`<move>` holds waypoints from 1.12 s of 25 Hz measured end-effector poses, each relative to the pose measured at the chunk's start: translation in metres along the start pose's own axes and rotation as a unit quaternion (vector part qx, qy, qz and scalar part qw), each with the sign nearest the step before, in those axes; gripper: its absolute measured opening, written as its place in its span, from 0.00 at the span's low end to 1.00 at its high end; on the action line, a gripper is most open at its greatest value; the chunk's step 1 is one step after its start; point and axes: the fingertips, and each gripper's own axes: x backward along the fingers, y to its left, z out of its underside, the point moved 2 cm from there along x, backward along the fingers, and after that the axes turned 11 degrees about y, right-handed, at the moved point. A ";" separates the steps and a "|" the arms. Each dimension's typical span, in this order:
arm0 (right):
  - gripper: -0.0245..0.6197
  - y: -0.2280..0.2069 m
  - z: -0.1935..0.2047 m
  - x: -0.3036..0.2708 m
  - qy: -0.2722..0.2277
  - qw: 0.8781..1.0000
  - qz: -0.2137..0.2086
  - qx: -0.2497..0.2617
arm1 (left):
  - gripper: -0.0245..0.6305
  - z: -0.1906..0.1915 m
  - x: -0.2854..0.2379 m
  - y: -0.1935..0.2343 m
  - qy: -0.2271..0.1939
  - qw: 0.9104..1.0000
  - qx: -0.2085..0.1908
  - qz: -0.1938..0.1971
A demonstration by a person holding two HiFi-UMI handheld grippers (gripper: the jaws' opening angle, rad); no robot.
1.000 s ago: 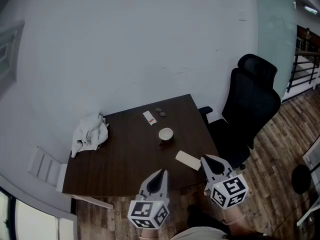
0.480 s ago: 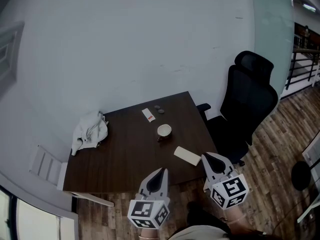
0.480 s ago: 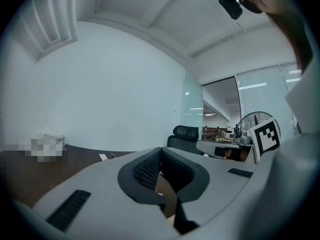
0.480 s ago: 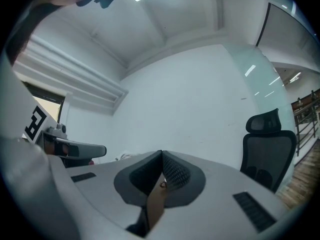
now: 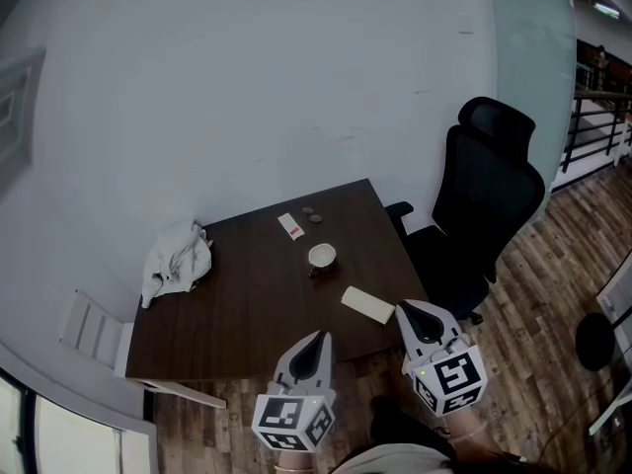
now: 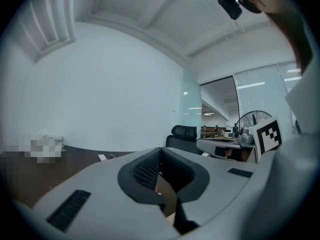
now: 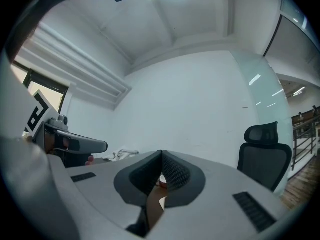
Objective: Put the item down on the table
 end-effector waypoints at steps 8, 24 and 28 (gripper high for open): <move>0.05 -0.004 -0.002 0.000 0.000 1.000 0.005 0.000 | 0.06 -0.002 -0.005 -0.001 0.002 1.000 -0.001 0.006; 0.05 -0.009 -0.002 -0.033 0.005 0.999 0.018 0.028 | 0.06 -0.004 -0.028 0.019 0.013 1.000 -0.003 0.015; 0.05 -0.008 -0.002 -0.046 0.007 0.999 0.014 0.030 | 0.06 -0.005 -0.038 0.028 0.014 1.000 -0.002 0.017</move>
